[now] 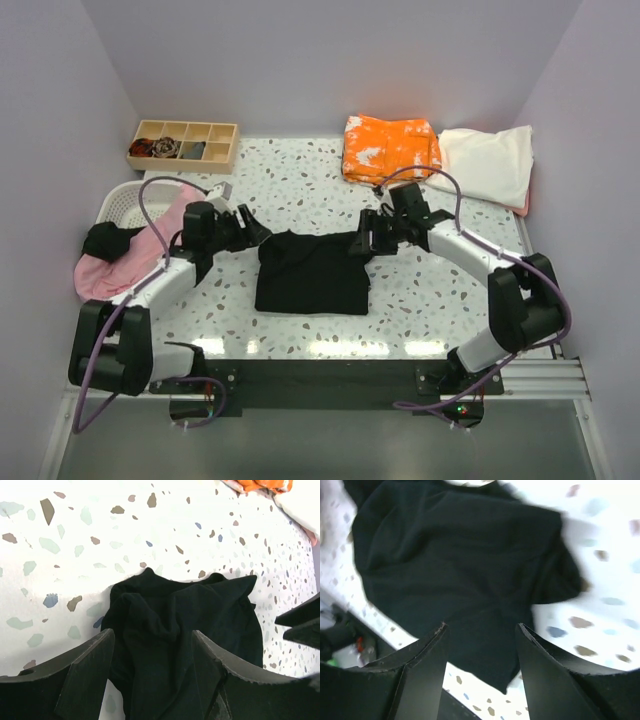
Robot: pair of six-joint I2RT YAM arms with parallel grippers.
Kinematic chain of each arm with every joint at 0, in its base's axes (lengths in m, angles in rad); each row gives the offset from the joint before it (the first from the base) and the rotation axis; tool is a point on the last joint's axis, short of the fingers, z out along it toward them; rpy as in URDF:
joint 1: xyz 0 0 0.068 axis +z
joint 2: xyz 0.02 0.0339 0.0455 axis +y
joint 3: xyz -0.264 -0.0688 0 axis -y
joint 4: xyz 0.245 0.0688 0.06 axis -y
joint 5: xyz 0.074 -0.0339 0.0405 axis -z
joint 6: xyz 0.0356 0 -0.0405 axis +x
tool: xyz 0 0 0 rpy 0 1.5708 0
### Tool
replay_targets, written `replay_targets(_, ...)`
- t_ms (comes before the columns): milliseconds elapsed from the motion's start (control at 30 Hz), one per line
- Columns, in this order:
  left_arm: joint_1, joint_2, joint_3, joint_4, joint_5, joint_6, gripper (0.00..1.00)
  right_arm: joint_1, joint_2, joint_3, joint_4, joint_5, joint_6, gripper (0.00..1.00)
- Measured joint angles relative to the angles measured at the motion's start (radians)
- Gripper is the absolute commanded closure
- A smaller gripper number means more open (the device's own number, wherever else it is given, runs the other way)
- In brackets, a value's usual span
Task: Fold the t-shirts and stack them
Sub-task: Smooth out wrinkles on the folded tshirt
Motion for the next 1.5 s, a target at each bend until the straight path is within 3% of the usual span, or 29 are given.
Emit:
replay_targets(367,0.0,0.172,0.05,0.017,0.086,0.027,0.35,0.138,0.131,0.002,0.068,-0.211,0.003,0.46)
replay_targets(767,0.0,0.297,0.117,0.055,0.095,0.04,0.58,0.143,0.261,0.002,0.1,-0.257,0.006,0.55)
replay_targets(867,0.0,0.33,0.13,0.065,0.099,0.04,0.7,0.143,0.261,0.002,0.1,-0.262,0.003,0.55)
replay_targets(967,0.0,0.356,0.135,0.069,0.107,0.04,0.88,0.143,0.269,0.002,0.104,-0.272,0.003,0.55)
replay_targets(1000,0.0,0.362,0.137,0.069,0.109,0.038,1.0,0.143,0.273,0.002,0.105,-0.276,0.003,0.56)
replay_targets(1300,0.01,0.453,0.255,0.046,0.133,0.026,1.0,0.144,0.285,0.002,0.105,-0.28,-0.005,0.57)
replay_targets(1500,0.076,0.52,0.372,0.023,0.225,-0.032,1.0,0.144,0.295,0.015,0.083,-0.27,-0.025,0.58)
